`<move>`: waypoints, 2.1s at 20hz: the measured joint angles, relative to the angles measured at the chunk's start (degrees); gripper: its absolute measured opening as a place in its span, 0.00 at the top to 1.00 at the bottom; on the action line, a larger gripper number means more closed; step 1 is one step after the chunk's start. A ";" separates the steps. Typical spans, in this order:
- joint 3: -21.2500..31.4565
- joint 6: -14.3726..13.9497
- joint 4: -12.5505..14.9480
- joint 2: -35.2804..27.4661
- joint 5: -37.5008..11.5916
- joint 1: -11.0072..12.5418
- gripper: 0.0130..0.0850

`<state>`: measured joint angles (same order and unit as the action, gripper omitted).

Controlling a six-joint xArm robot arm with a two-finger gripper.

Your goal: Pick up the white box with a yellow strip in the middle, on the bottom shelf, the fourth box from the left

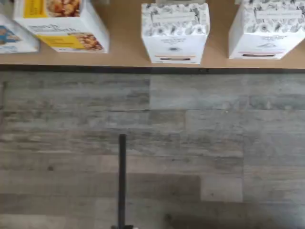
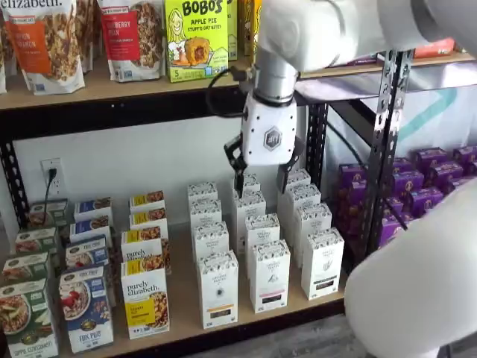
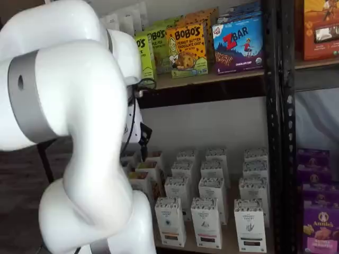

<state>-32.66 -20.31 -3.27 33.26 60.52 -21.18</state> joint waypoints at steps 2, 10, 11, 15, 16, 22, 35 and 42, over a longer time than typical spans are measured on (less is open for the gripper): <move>-0.65 -1.73 2.82 -4.16 -2.35 -0.43 0.00; -0.97 -2.25 4.55 -15.90 -14.21 0.13 0.00; -1.20 -2.68 5.27 -18.24 -16.50 0.22 0.00; -2.00 -2.21 5.44 -24.17 -22.69 0.87 0.00; -2.38 -2.04 5.45 -25.65 -23.77 1.09 0.00; -5.45 -0.32 4.02 -34.88 -29.87 1.63 0.00; -12.15 3.23 -0.67 -49.19 -32.73 1.05 0.00; -16.61 -1.32 4.04 -56.63 -34.70 0.60 0.00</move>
<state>-49.26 -21.63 0.78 -23.37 25.82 -20.58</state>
